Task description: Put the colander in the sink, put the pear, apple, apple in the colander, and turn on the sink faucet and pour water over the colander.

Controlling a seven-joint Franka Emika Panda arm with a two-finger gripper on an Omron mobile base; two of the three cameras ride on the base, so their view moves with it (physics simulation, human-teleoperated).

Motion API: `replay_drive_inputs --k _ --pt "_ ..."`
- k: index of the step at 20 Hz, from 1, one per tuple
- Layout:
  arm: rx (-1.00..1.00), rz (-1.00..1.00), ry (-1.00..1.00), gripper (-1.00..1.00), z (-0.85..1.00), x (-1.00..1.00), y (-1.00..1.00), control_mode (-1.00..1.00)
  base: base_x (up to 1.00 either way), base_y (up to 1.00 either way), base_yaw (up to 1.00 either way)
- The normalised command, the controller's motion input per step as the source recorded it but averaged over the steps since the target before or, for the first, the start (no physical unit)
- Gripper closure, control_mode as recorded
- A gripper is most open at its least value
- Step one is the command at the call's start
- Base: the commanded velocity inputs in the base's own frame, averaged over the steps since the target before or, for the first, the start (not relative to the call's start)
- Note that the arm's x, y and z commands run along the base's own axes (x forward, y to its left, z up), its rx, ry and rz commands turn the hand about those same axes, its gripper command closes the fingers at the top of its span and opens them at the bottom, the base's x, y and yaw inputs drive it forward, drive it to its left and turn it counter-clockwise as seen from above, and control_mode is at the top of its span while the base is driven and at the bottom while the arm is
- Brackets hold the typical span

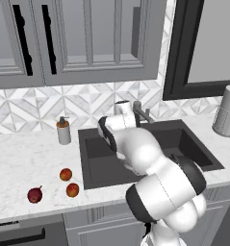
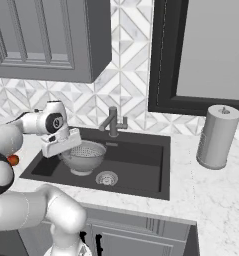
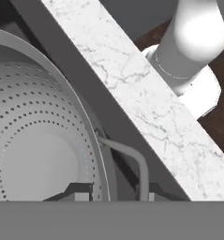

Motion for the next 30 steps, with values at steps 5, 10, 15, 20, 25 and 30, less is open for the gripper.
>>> replay_drive_inputs --k 5,10,15,20,25,30 --pt "-0.30 -0.57 -0.05 1.00 -0.36 0.23 0.41 -1.00 0.00 0.00 0.00" --pt "-0.17 -0.62 0.00 1.00 -0.22 0.38 0.30 -1.00 0.00 0.00 0.00" --pt "-0.16 -0.60 -0.07 1.00 -0.12 0.51 0.46 -1.00 0.00 0.00 0.00" --pt "-0.20 -0.61 -0.18 1.00 -0.11 0.50 0.52 -1.00 0.00 0.00 0.00" --pt "-0.19 -0.62 -0.07 1.00 -0.11 0.49 0.46 -1.00 0.00 0.00 0.00" --pt "-0.16 -0.58 0.00 1.00 -0.10 0.54 0.41 -1.00 0.00 0.00 0.00"
